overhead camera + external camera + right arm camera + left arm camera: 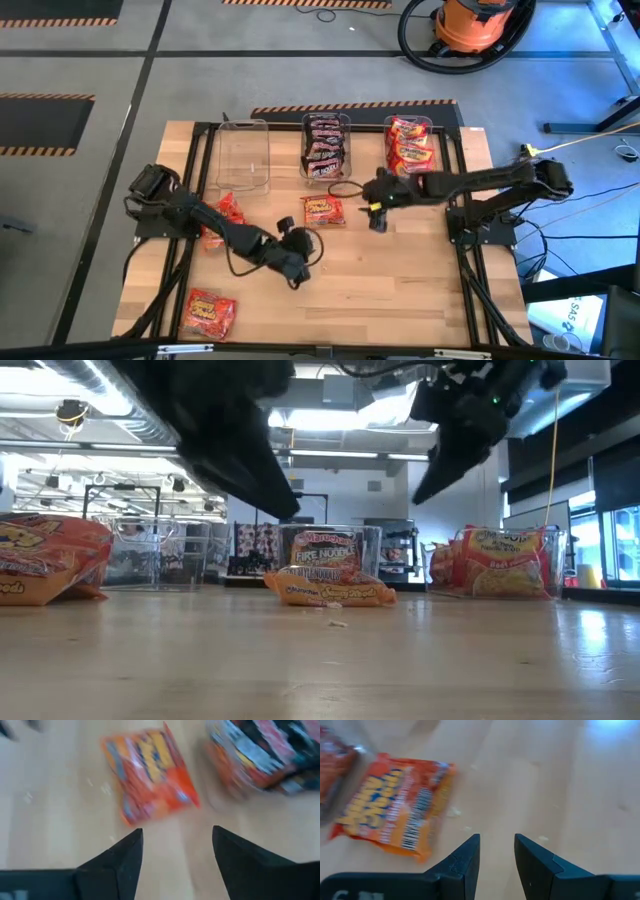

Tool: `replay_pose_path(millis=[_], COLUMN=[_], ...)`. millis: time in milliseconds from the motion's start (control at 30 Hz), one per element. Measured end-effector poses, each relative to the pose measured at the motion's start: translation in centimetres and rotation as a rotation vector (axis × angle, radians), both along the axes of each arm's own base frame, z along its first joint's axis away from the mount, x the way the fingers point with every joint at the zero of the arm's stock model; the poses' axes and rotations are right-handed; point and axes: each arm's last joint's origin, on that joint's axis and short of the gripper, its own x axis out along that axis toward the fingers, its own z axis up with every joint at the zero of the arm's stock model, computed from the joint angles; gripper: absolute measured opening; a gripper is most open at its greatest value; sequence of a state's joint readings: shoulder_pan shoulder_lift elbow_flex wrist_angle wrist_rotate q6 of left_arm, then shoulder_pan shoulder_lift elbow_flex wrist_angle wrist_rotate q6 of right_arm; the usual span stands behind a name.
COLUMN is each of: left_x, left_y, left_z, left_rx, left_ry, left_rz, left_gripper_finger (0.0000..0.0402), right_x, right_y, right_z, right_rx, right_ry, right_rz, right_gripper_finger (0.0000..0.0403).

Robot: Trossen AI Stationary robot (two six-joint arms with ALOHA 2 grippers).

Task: Sort Maruchan noodles
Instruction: Put the orange noodle pack into the left transparent bin

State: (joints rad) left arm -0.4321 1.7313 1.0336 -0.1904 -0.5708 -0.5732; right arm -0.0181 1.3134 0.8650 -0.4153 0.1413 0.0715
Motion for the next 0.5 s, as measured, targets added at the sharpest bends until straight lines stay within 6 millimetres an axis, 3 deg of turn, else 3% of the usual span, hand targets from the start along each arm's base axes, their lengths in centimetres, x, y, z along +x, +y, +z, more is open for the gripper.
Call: replay_pose_path(millis=[233, 500], left_x=[1.4, 3.0], left_y=[3.5, 6.0], left_z=[-0.9, -4.1], left_rx=[0.025, 0.024], left_ry=[0.005, 0.062], left_rz=[0.149, 0.216], left_gripper_finger=[0.0115, 0.0115], right_x=[1.4, 3.6], right_y=[1.0, 1.0], right_z=[-4.4, -8.3], right_rx=[0.055, 0.04], right_ry=[-0.27, -0.275], right_rz=[-0.019, -0.034], right_gripper_finger=[0.0197, 0.0171])
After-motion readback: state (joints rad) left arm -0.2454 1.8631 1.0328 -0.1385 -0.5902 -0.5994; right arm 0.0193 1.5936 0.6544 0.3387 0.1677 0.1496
